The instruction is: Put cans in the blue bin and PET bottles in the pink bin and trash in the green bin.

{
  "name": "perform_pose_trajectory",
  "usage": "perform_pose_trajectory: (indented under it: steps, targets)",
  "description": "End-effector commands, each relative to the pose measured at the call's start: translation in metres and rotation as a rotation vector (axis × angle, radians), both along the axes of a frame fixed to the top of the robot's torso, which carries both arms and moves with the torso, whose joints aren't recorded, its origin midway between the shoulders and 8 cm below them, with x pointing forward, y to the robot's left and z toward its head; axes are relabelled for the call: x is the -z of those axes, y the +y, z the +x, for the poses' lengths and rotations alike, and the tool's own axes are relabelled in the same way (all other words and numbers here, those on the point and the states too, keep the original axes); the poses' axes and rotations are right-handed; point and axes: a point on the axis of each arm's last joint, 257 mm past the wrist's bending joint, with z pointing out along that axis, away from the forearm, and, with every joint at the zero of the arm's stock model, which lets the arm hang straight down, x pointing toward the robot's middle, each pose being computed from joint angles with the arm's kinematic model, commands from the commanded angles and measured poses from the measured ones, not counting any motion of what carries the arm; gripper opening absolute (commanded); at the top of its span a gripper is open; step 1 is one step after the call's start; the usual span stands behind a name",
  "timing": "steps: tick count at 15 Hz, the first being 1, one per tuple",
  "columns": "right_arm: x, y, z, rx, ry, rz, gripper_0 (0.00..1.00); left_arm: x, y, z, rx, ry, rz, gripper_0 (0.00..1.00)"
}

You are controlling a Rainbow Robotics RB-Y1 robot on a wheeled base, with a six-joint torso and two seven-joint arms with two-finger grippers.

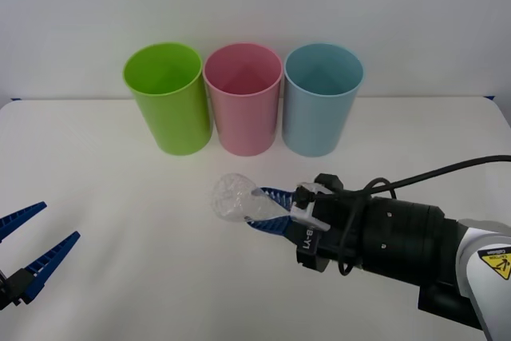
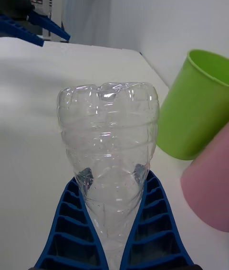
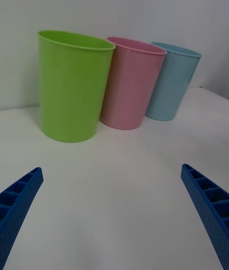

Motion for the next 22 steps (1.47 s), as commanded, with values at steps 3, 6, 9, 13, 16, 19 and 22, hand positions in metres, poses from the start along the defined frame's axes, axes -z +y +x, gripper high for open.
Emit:
perform_pose_trajectory:
  steps: [3, 6, 9, 13, 16, 19, 22]
  targets:
    - [-0.06, 0.009, -0.004, 0.001, 0.039, 0.204, 0.0, 0.0, 0.0, 0.0, 0.0, 0.0, 0.0, 1.0]
    - [-0.097, 0.015, 0.002, 0.002, 0.04, 0.311, 0.0, 0.0, 0.0, 0.0, 0.0, 0.0, 0.0, 1.0]
    - [-0.125, 0.012, 0.013, 0.029, 0.041, 0.39, 0.0, 0.0, 0.0, 0.0, 0.0, 0.0, 0.0, 1.0]
    - [-0.158, 0.008, 0.027, 0.055, 0.051, 0.479, 0.0, 0.0, 0.0, 0.0, 0.0, 0.0, 0.0, 1.0]
    - [-0.196, 0.012, 0.041, 0.051, 0.061, 0.586, 0.0, 0.0, 0.0, 0.0, 0.0, 0.0, 0.0, 1.0]
    - [-0.226, 0.02, 0.073, 0.064, 0.049, 0.645, 0.0, 0.0, 0.0, 0.0, 0.0, 0.0, 0.0, 1.0]
    - [-0.234, 0.038, 0.127, 0.132, 0.035, 0.667, 0.0, 0.0, 0.0, 0.0, 0.0, 0.0, 0.0, 1.0]
